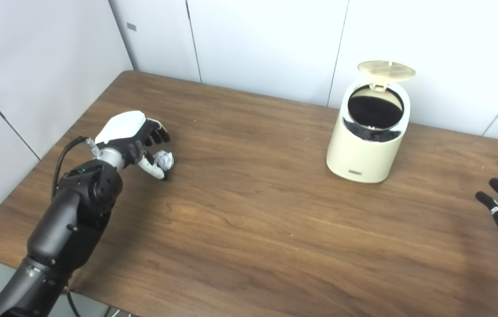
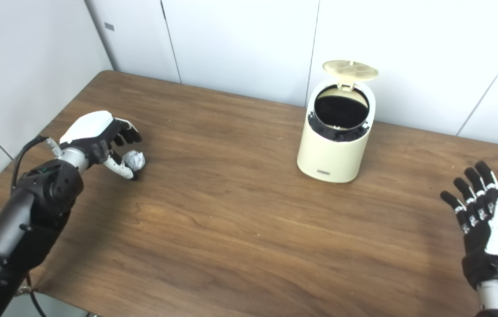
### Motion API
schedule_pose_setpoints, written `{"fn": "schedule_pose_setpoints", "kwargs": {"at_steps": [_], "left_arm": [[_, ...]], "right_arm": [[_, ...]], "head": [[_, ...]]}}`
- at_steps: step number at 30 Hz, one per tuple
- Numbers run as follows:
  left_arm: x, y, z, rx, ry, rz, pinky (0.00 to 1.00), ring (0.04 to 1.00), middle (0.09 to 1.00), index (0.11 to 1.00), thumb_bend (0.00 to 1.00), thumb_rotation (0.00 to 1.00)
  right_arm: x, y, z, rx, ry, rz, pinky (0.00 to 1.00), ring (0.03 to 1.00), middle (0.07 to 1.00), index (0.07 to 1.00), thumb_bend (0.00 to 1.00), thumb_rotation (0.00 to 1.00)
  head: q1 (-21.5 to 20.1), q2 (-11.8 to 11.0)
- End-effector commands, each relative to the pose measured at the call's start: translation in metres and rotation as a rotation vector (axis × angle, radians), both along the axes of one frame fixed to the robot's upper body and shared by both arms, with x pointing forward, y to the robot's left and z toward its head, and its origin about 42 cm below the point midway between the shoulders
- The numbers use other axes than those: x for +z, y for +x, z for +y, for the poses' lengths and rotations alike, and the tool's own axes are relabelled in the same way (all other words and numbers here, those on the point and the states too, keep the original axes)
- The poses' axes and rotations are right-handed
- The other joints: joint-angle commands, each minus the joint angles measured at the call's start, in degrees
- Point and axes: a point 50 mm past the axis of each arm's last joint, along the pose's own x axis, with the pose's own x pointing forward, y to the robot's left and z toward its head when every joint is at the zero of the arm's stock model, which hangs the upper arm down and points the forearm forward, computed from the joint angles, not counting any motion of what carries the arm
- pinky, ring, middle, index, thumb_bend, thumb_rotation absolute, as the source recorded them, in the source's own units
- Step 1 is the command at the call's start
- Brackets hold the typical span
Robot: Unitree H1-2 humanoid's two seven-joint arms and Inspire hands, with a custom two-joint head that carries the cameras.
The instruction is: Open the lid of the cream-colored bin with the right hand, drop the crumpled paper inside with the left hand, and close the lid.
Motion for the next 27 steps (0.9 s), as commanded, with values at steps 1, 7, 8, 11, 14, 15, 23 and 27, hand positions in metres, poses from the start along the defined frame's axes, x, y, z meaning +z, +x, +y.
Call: {"fn": "schedule_pose_setpoints", "kwargs": {"at_steps": [1, 7, 8, 11, 14, 15, 23, 27], "left_arm": [[0.018, 0.003, 0.01, 0.027, 0.043, -0.05, 0.6, 0.672, 0.703, 0.659, 0.86, 0.0], [0.015, 0.005, 0.009, 0.034, 0.0, -0.038, 0.52, 0.598, 0.646, 0.628, 0.83, 0.0], [0.015, 0.005, 0.009, 0.033, -0.004, -0.039, 0.52, 0.592, 0.639, 0.626, 0.83, 0.0], [0.013, 0.004, 0.01, 0.038, -0.011, -0.031, 0.53, 0.585, 0.633, 0.636, 0.82, 0.0], [0.011, 0.004, 0.01, 0.038, -0.005, -0.029, 0.53, 0.578, 0.625, 0.633, 0.82, 0.0], [0.011, 0.004, 0.01, 0.039, -0.004, -0.028, 0.53, 0.578, 0.624, 0.633, 0.82, 0.0], [0.006, 0.006, 0.009, 0.033, -0.023, -0.007, 0.5, 0.569, 0.622, 0.636, 0.82, 0.0], [0.006, 0.007, 0.007, 0.018, -0.019, -0.007, 0.53, 0.588, 0.63, 0.634, 0.82, 0.0]], "right_arm": [[0.017, 0.003, 0.0, 0.01, 0.005, -0.075, 0.81, 0.919, 0.938, 0.937, 0.56, 1.0], [0.022, 0.001, 0.001, 0.008, 0.028, -0.078, 0.78, 0.905, 0.93, 0.928, 0.56, 1.0], [0.023, 0.001, 0.002, 0.007, 0.029, -0.076, 0.78, 0.902, 0.927, 0.926, 0.55, 1.0], [0.024, 0.0, 0.003, 0.008, 0.039, -0.072, 0.78, 0.901, 0.924, 0.925, 0.54, 1.0], [0.026, -0.001, 0.004, 0.013, 0.049, -0.072, 0.77, 0.901, 0.926, 0.934, 0.53, 1.0], [0.026, -0.001, 0.004, 0.015, 0.049, -0.072, 0.77, 0.905, 0.93, 0.939, 0.53, 1.0], [0.032, -0.003, 0.006, 0.011, 0.069, -0.071, 0.76, 0.892, 0.92, 0.931, 0.5, 1.0], [0.033, -0.003, 0.008, 0.007, 0.077, -0.07, 0.78, 0.902, 0.928, 0.936, 0.5, 1.0]], "head": [[0.06, 0.07], [-0.29, 0.56], [-0.29, 0.56], [-0.35, 0.7], [-0.48, 0.67], [-0.57, 0.74], [-0.55, 0.76], [-0.61, 0.84]]}}
